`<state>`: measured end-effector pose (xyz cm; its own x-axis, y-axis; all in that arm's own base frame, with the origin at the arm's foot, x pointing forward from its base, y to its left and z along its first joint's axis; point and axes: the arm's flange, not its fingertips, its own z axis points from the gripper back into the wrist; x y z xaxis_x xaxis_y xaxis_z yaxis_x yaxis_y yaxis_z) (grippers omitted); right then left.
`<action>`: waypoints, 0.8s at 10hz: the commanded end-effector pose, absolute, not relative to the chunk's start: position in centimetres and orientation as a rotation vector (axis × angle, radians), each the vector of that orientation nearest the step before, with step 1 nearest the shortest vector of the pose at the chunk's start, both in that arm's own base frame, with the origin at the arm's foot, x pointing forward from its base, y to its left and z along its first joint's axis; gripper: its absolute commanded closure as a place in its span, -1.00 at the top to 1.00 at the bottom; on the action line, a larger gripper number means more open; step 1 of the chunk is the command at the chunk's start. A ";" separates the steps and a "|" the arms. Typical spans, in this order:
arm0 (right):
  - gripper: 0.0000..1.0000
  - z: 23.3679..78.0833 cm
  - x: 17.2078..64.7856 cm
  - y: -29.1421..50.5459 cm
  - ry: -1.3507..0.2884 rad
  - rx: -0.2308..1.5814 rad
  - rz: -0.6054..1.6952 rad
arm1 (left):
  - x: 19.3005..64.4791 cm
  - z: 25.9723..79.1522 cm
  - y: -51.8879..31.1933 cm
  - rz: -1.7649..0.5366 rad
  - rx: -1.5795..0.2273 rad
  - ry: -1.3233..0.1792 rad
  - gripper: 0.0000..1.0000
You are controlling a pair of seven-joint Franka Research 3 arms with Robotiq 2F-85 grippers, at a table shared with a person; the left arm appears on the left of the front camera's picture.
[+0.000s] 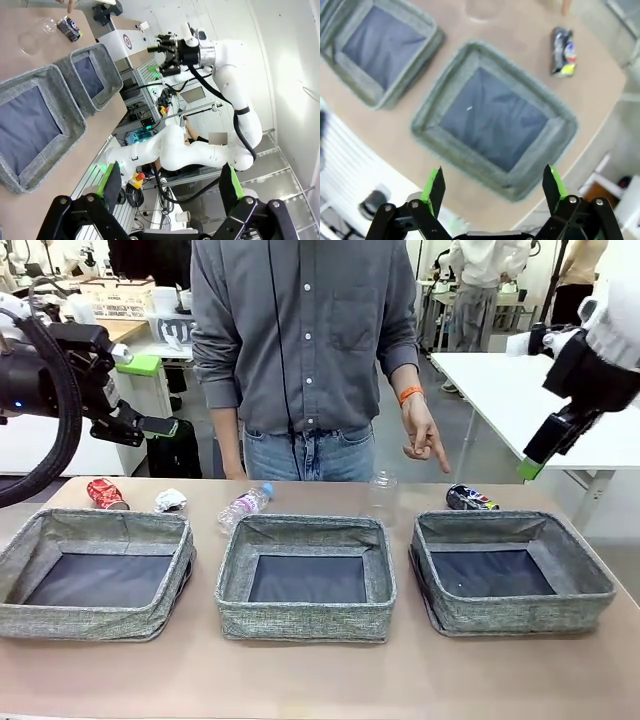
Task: Sort the waste into the appropriate baskets.
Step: Pick up the waste item pointed out by the person.
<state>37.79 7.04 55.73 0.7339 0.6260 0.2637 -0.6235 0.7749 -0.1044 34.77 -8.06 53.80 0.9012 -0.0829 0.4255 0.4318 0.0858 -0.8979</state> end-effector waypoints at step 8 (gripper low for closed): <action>1.00 43.9 53.9 3.2 -0.400 -0.047 0.808 | 34.8 53.9 -8.2 -0.417 -1.448 -0.311 1.00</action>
<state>54.48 3.19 43.31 0.6348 0.6851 0.3573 -0.6726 0.7176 -0.1811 34.83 -8.06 53.79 0.9009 -0.0838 0.4258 0.4323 0.0853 -0.8977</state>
